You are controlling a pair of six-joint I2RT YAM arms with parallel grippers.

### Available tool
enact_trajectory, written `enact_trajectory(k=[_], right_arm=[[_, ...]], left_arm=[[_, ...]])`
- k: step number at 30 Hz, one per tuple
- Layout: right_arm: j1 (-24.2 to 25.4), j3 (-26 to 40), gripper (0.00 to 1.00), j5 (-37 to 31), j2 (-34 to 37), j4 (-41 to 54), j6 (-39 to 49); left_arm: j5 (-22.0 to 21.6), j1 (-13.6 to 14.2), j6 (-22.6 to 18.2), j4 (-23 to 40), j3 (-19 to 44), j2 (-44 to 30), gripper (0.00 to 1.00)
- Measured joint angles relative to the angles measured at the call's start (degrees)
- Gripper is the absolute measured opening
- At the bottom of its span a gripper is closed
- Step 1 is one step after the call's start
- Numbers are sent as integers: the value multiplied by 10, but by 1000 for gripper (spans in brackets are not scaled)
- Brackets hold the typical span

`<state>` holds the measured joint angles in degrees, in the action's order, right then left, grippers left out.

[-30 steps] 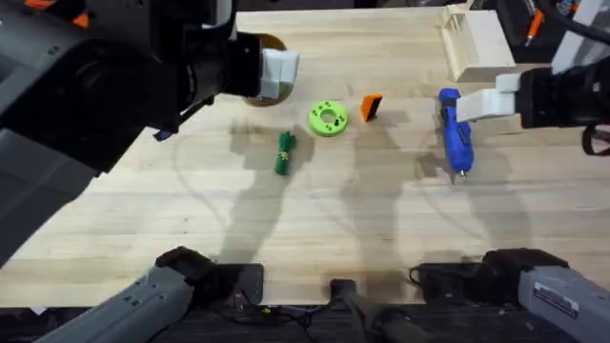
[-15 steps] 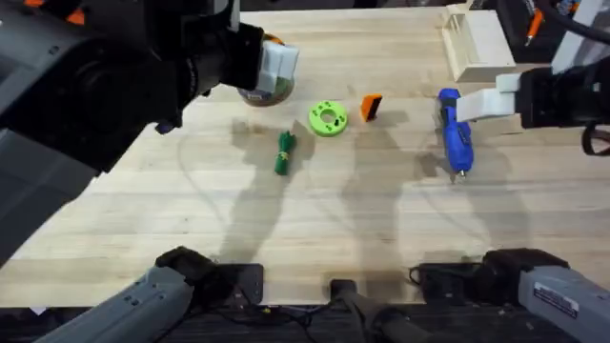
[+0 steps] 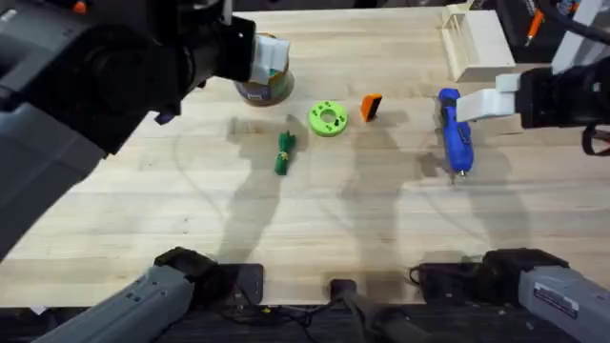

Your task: Pick up the gripper from the table and insert it into the empty holder that is missing its gripper. Then pick up a screw, insert it into the mounting hole, and use the screwdriver to tighten it. Finally, clean up the table by picking up the vegetable and placing it into the bucket.

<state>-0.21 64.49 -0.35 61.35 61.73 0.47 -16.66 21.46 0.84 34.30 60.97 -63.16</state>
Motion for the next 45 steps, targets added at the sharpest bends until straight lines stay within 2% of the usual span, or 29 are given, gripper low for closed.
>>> enact_trajectory(k=[6, 7, 10, 16, 23, 27, 34, 40, 45], right_arm=[[0, 0, 945, 0, 0, 0, 0], [0, 0, 945, 0, 0, 0, 0], [0, 0, 945, 0, 0, 0, 0], [0, 0, 945, 0, 0, 0, 0], [0, 0, 945, 0, 0, 0, 0], [0, 0, 945, 0, 0, 0, 0], [0, 0, 945, 0, 0, 0, 0], [0, 0, 945, 0, 0, 0, 0], [0, 0, 945, 0, 0, 0, 0]], left_arm=[[79, -54, 0, -28, 0, 0, 986], [120, -77, 0, -38, 0, 0, 986], [152, -92, 0, -40, 0, 6, 986], [182, -114, 0, -40, 0, 44, 985], [187, -158, 1, -41, -20, 112, 985], [188, -177, 13, -66, -83, 163, 985], [205, -204, 61, -186, -247, 261, 985], [243, -217, 92, -265, -364, 334, 985], [290, -218, 102, -295, -429, 383, 985]])
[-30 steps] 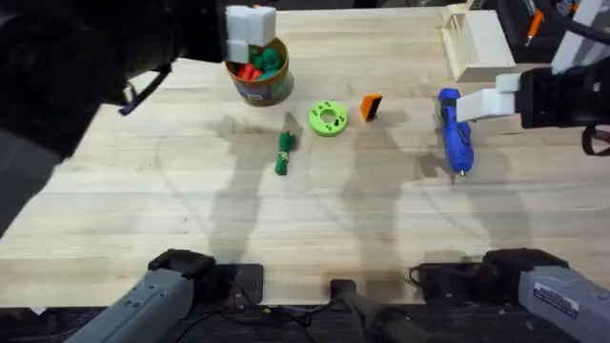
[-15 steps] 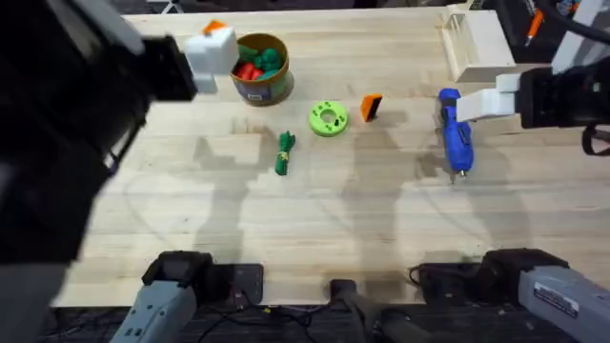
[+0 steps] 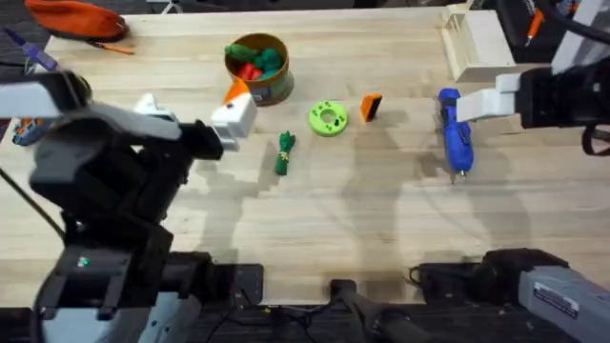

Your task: Pick up the gripper from the table and insert it into the empty holder that is missing its gripper. Then pick up a screw, insert it into the mounting hole, and use the screwdriver to tighten it. Finally, clean up the table by picking up the vegetable and placing it into the bucket.

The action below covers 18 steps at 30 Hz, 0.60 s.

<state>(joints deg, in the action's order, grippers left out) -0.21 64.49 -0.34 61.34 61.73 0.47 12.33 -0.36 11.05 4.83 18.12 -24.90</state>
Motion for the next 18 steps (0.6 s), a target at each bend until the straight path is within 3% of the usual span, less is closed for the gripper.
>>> enact_trajectory(k=[7, 18], right_arm=[[0, 0, 945, 0, 0, 0, 0], [0, 0, 945, 0, 0, 0, 0]], left_arm=[[47, 0, 4, -4, -59, 69, 985], [60, 0, 5, -6, -153, 200, 985]])
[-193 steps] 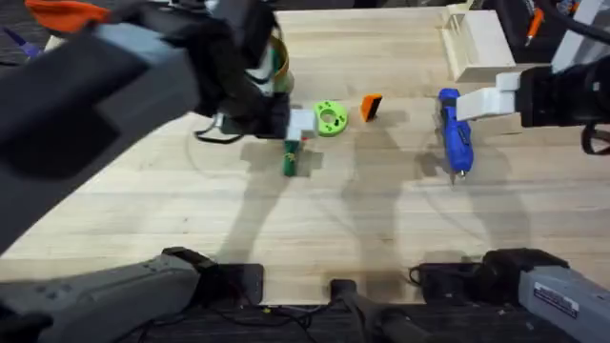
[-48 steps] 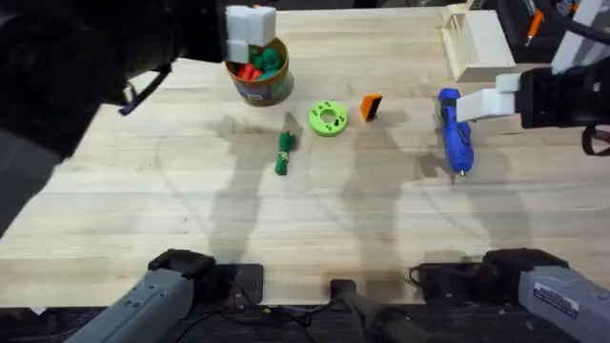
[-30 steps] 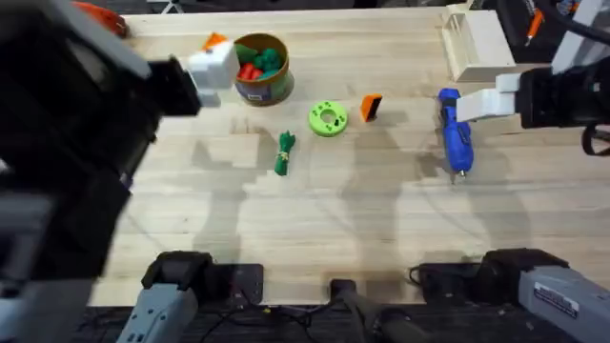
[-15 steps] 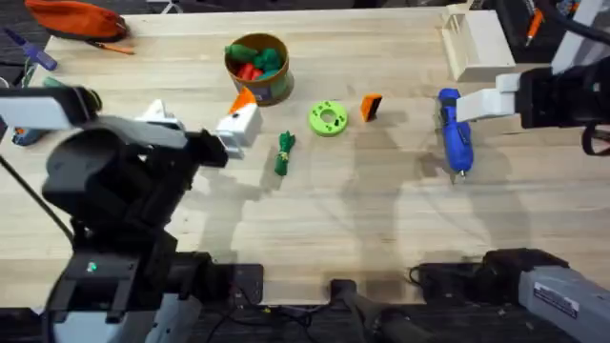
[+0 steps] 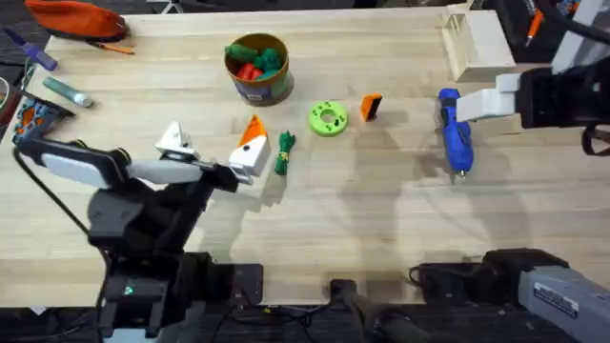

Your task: Pick up the gripper from the table and insert it into the empty holder that is missing its gripper. Then pick up a screw, insert it into the mounting hole, and use the screwdriver to tighten it. Finally, clean up the table by picking up the vegetable and placing it into the bucket.

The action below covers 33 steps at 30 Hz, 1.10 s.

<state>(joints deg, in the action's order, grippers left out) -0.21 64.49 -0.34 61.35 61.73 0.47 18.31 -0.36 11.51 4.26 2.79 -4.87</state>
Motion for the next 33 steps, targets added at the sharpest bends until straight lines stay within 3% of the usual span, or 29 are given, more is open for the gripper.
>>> enact_trajectory(k=[9, 15, 18, 26, 33], right_arm=[[0, 0, 946, 0, 0, 0, 0], [0, 0, 945, 0, 0, 0, 0], [0, 0, 947, 0, 0, 0, 0], [0, 0, 945, 0, 0, 0, 0], [0, 0, 945, 0, 0, 0, 0]], left_arm=[[4, 0, 1, -4, -20, 46, 985], [54, 0, 1, -6, -20, 46, 985], [103, 0, 1, -7, -20, 46, 985], [294, 0, -24, 6, -20, 46, 985], [425, 0, -38, 24, -19, 46, 985]])
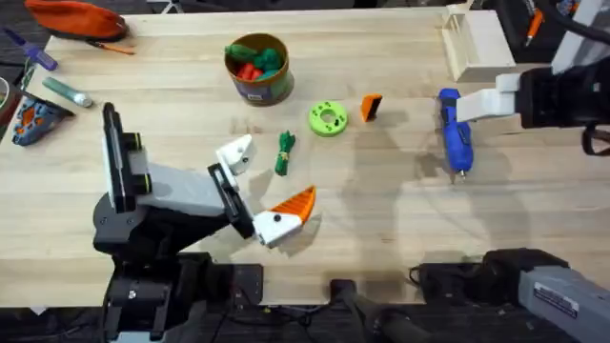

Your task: Pick up the gripper from the table and insert it into the empty holder that is missing its gripper. Then pick up a screw, insert it into the mounting hole, and use the screwdriver to tighten it. Finally, clean up the table by picking up the vegetable and placing it into the bucket.

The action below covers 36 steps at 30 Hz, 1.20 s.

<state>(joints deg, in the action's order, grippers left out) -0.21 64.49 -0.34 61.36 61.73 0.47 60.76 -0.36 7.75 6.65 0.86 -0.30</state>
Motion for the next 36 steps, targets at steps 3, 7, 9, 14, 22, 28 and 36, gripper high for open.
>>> enact_trajectory(k=[3, 7, 9, 14, 22, 28, 36], right_arm=[[0, 0, 945, 0, 0, 0, 0], [0, 0, 945, 0, 0, 0, 0], [0, 0, 945, 0, 0, 0, 0], [0, 0, 946, 0, 0, 0, 0], [0, 0, 947, 0, 0, 0, 0], [0, 0, 946, 0, 0, 0, 0], [0, 0, 945, 0, 0, 0, 0]], left_arm=[[25, 0, -3, 3, 0, 0, 985], [39, 6, -40, 5, 0, 0, 985], [43, 9, -72, 6, 0, 0, 985], [49, 10, -121, 6, 0, 0, 985], [51, 10, -187, 6, 0, 0, 985], [57, 10, -191, 8, 0, 0, 985], [57, 10, -153, 8, 0, 0, 985]])
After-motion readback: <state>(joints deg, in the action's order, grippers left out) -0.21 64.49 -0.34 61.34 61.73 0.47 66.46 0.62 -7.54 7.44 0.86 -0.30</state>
